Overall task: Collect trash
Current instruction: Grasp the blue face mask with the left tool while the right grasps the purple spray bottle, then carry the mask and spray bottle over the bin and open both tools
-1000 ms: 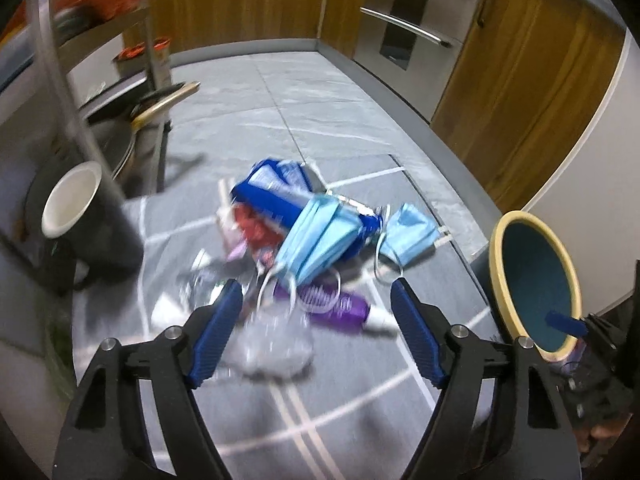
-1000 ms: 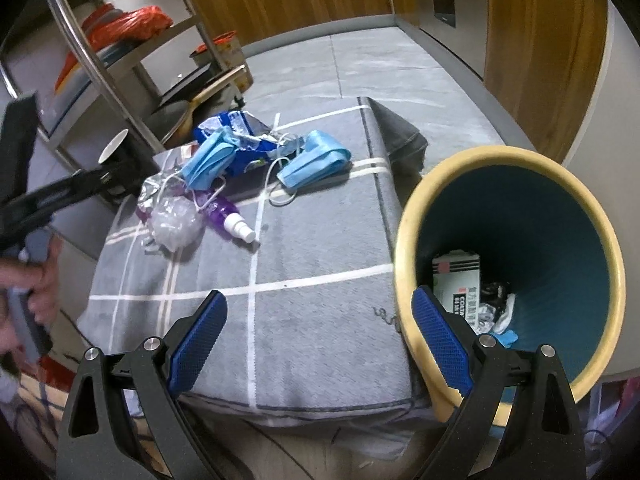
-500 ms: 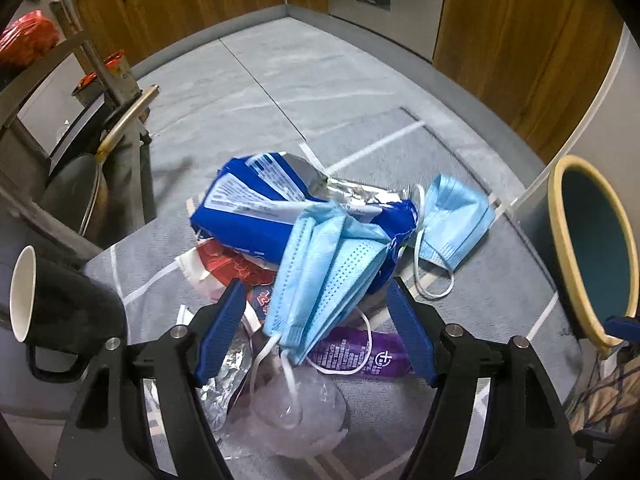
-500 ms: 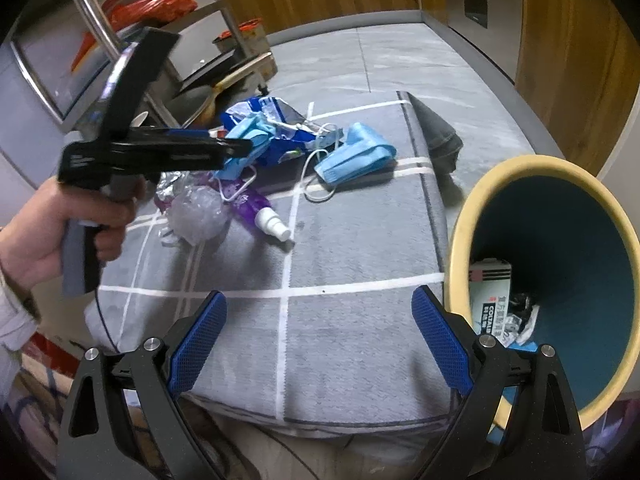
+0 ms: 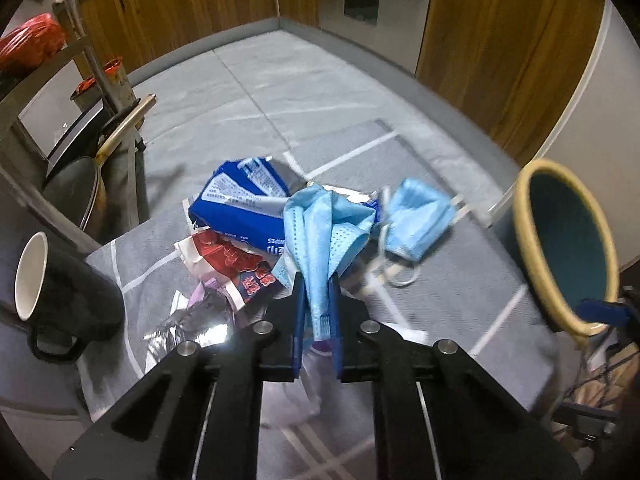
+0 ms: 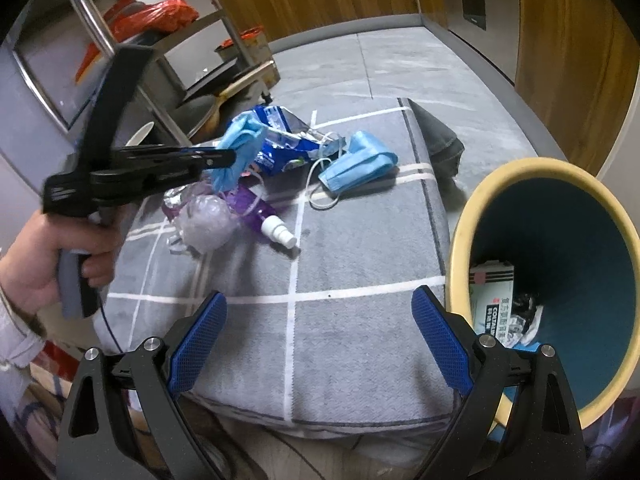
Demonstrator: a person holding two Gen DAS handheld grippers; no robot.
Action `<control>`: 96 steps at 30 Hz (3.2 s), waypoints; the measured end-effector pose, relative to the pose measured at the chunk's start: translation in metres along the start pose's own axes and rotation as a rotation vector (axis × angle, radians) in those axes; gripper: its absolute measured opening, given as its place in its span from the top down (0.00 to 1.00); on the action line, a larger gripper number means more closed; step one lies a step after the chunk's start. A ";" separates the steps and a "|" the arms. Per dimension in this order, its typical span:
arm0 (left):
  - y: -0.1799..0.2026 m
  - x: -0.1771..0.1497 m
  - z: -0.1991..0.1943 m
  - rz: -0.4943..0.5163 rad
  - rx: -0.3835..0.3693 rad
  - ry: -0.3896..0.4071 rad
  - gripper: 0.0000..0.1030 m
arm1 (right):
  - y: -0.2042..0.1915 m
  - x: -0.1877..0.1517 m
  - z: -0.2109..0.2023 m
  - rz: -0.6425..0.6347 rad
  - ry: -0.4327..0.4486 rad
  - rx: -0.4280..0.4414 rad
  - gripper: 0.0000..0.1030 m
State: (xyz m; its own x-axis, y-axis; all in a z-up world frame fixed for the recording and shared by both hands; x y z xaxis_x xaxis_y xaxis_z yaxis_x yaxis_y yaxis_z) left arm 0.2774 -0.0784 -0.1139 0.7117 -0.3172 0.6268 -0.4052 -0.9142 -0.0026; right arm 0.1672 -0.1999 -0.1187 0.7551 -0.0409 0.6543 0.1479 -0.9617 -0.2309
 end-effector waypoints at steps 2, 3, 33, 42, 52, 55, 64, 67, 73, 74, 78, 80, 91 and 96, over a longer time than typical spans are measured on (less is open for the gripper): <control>0.000 0.003 -0.017 -0.030 -0.019 0.028 0.90 | -0.004 0.002 -0.001 -0.004 0.005 0.012 0.10; -0.003 0.005 -0.031 -0.061 -0.034 0.049 0.90 | -0.007 0.003 0.000 -0.014 0.006 0.018 0.10; -0.068 0.012 -0.161 -0.463 -0.109 0.297 0.91 | -0.095 0.016 0.160 -0.681 -0.241 0.049 0.46; -0.066 0.013 -0.153 -0.456 -0.096 0.285 0.90 | -0.094 0.006 0.160 -0.598 -0.251 0.070 0.67; -0.055 0.016 -0.158 -0.442 -0.113 0.303 0.90 | -0.068 -0.016 0.102 -0.432 -0.217 0.080 0.68; -0.047 0.016 -0.158 -0.433 -0.124 0.302 0.90 | -0.058 -0.021 0.078 -0.374 -0.194 0.078 0.68; -0.014 0.021 -0.153 -0.374 -0.145 0.291 0.90 | -0.040 -0.019 0.012 -0.276 -0.091 0.074 0.68; -0.003 0.022 -0.151 -0.356 -0.152 0.285 0.90 | -0.033 -0.014 -0.008 -0.250 -0.048 0.065 0.68; 0.021 0.021 -0.147 -0.318 -0.175 0.266 0.90 | -0.003 -0.007 -0.042 -0.192 0.025 0.033 0.68; 0.026 0.020 -0.145 -0.310 -0.179 0.263 0.90 | 0.002 -0.007 -0.047 -0.182 0.035 0.026 0.68; 0.050 0.021 -0.138 -0.270 -0.207 0.245 0.90 | 0.024 -0.007 -0.063 -0.138 0.075 -0.009 0.68; 0.061 0.020 -0.134 -0.250 -0.216 0.234 0.90 | 0.036 -0.007 -0.069 -0.113 0.092 -0.027 0.68; 0.139 0.015 -0.098 -0.143 -0.294 0.139 0.90 | 0.096 -0.009 -0.089 0.017 0.142 -0.100 0.67; 0.179 0.012 -0.077 -0.098 -0.342 0.083 0.90 | 0.120 -0.013 -0.094 0.071 0.149 -0.137 0.67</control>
State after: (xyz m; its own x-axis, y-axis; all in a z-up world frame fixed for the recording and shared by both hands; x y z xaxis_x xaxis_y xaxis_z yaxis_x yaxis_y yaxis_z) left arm 0.1693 -0.2261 -0.0465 0.7133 -0.1982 0.6723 -0.5162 -0.7974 0.3126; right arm 0.1150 -0.3404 -0.0871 0.6565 -0.1400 0.7412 0.0019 -0.9823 -0.1872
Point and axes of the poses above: each gripper's, at about its wrist camera, not at the fingertips, and z roughly the way its jaws point, y to its right, x to its top, the point moved 8 cm from there along z, roughly the way its jaws point, and after that the axes turned 8 degrees about y, right-handed, at the moved point
